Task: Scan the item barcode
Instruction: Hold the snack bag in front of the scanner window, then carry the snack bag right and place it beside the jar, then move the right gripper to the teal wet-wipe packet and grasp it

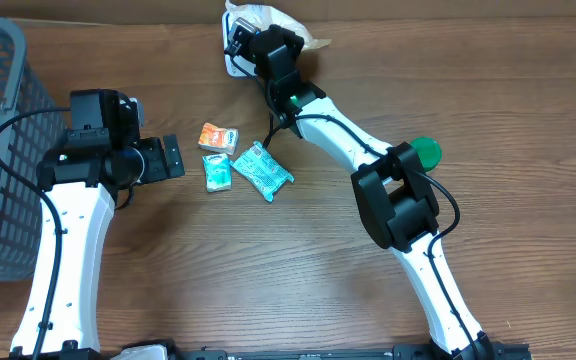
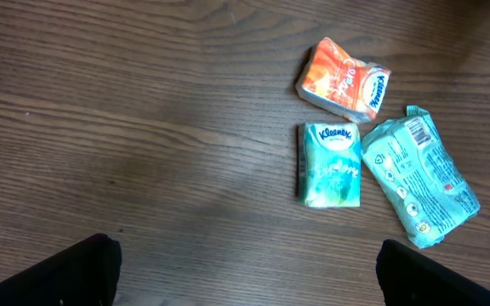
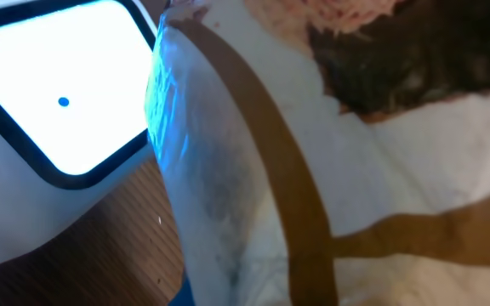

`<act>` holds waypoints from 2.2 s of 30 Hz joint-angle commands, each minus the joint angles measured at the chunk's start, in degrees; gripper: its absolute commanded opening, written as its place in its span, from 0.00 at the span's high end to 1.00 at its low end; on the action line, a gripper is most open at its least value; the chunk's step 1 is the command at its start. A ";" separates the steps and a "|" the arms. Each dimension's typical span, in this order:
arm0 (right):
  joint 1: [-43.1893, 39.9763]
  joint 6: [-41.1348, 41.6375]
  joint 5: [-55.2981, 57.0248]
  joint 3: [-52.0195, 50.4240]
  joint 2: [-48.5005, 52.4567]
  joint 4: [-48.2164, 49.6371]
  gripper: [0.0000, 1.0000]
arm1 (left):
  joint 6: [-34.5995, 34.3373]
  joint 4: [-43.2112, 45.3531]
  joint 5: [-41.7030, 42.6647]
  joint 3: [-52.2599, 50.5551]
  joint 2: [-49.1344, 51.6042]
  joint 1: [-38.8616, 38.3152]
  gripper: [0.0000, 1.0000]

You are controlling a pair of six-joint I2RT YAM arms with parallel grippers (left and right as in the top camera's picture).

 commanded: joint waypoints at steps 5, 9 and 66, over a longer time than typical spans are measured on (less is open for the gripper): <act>0.72 -0.17 4.76 0.63 -0.79 0.57 0.96 | 1.25 0.04 -0.59 0.26 0.39 0.13 0.01; 1.05 5.29 4.24 0.63 -3.23 -0.46 0.96 | 1.25 0.07 -0.59 0.26 0.39 0.13 0.01; -30.64 69.48 -14.36 -39.04 -38.97 -60.61 0.38 | 1.25 0.07 -0.59 0.26 0.48 0.13 0.00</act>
